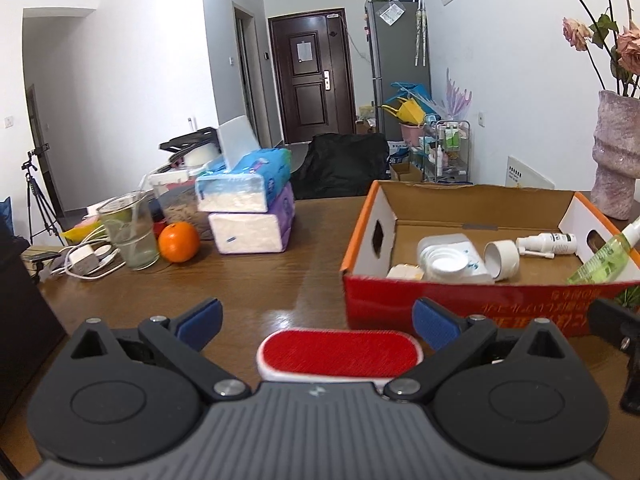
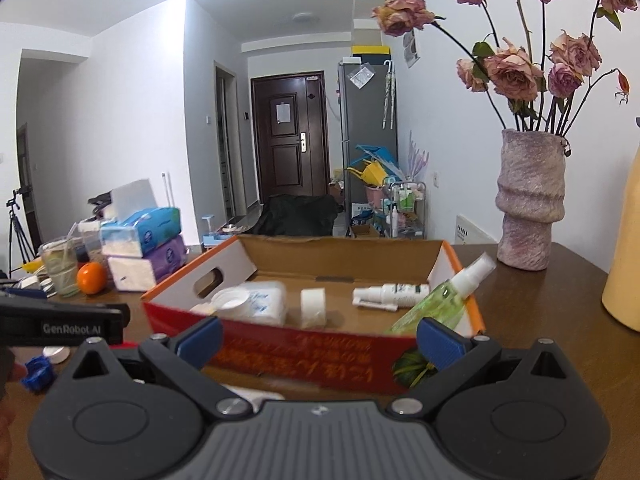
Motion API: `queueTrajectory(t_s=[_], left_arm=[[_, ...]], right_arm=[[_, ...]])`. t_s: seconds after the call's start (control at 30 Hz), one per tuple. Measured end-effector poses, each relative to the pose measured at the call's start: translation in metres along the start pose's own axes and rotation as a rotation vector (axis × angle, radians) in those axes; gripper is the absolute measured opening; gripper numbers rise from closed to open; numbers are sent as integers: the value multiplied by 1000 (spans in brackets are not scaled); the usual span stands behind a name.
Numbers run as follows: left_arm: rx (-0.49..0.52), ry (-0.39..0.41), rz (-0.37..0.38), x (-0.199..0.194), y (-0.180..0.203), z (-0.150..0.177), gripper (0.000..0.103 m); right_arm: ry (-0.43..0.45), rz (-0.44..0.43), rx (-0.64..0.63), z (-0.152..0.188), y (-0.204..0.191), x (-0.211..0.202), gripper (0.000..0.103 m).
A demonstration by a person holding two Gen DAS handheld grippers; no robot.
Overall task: Organize rigid objects
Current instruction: 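Withdraw both tools from the box back over the table, then grasp the blue bottle cap with the left tool while the right tool grasps the purple gear-shaped cap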
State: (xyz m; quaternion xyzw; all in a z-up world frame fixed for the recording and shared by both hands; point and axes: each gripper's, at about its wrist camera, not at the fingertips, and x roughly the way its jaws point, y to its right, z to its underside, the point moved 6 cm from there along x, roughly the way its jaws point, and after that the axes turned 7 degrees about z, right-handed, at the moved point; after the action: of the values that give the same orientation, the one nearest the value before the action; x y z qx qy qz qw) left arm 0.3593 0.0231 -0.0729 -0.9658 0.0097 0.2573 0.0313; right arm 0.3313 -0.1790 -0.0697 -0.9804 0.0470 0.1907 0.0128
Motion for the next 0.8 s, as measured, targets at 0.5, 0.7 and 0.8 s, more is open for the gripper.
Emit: queueTrajectory(t_s=[0.5,0.7,0.8], left_arm=[[15,-50,-30,-29,-47,44,103],[-7,-78,-52,-27,-72,58,103],[-29,-82,-65,-26,-85,60,103]], right_arm=[[-115,-21,-30,42,-41,-13,103],[-186,-19,-61,61,-54,-3,103],[-211,-19,-68,66,-57,2,102]])
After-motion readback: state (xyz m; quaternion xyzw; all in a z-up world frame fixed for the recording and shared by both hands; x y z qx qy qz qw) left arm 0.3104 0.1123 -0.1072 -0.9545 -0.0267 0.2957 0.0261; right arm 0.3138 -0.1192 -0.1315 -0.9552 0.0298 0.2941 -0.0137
